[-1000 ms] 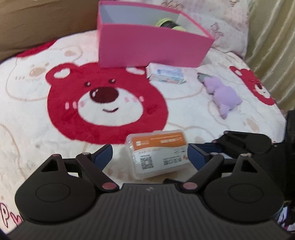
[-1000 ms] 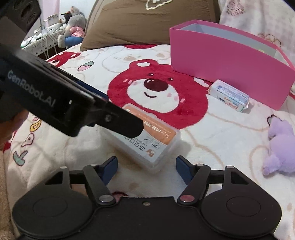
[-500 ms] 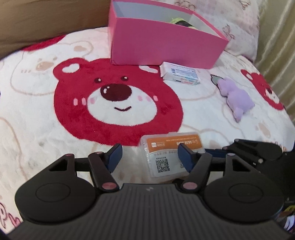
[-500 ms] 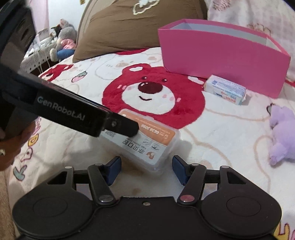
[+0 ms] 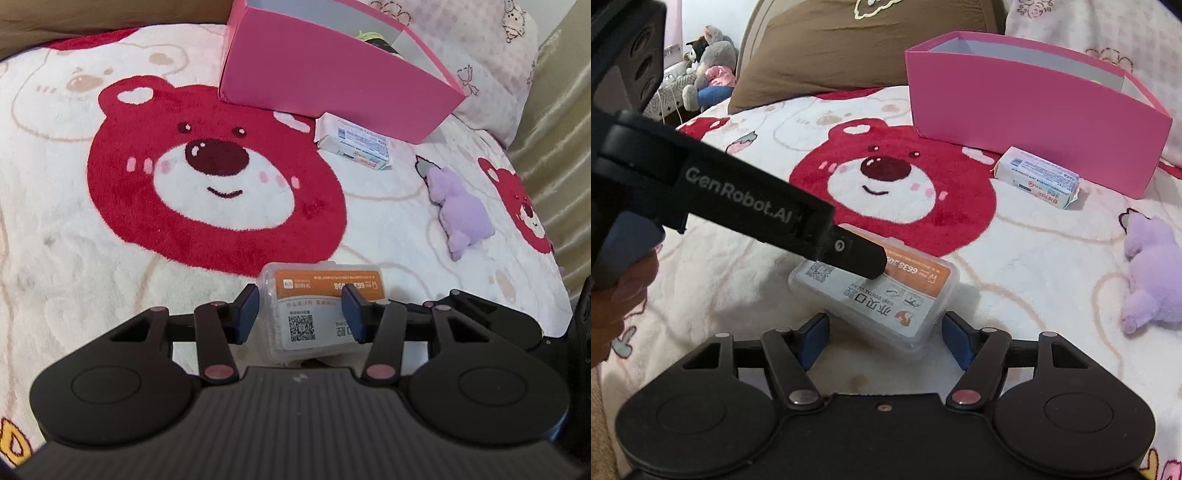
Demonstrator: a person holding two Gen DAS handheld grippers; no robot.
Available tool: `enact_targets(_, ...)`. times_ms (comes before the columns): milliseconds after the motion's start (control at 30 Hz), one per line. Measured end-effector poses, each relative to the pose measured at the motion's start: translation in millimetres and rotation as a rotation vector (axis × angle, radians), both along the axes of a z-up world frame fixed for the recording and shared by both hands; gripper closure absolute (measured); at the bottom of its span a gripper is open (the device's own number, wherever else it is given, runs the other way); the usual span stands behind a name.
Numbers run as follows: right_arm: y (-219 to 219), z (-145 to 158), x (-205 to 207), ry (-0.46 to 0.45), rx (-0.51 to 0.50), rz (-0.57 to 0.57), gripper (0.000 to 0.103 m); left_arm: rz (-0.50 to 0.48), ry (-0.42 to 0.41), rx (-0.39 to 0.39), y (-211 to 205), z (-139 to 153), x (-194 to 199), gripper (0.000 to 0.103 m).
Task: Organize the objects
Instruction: 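Lift the plastic box with the left tool toward the pink box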
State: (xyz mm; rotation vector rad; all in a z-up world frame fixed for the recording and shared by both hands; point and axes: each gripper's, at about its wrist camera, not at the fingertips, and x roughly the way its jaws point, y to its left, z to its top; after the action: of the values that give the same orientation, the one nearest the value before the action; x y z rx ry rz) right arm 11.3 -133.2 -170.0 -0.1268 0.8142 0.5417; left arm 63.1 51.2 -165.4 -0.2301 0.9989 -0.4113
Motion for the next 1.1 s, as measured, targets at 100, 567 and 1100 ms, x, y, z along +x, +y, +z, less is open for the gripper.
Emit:
enact_targets(100, 0.6, 0.2, 1.3, 0.002, 0.002, 0.002, 0.025, 0.019, 0.036, -0.032, 5.8, -1.9, 1.1, 0.055)
enact_targets(567, 0.5, -1.5, 17.6, 0.058, 0.075, -0.003, 0.011, 0.071, 0.106, -0.138, 19.6, -16.6, 7.5, 0.050)
enact_targets(1100, -7.4, -6.8, 20.6, 0.018, 0.139, 0.011, 0.007, 0.152, 0.030, -0.068, -1.7, -12.5, -6.9, 0.043)
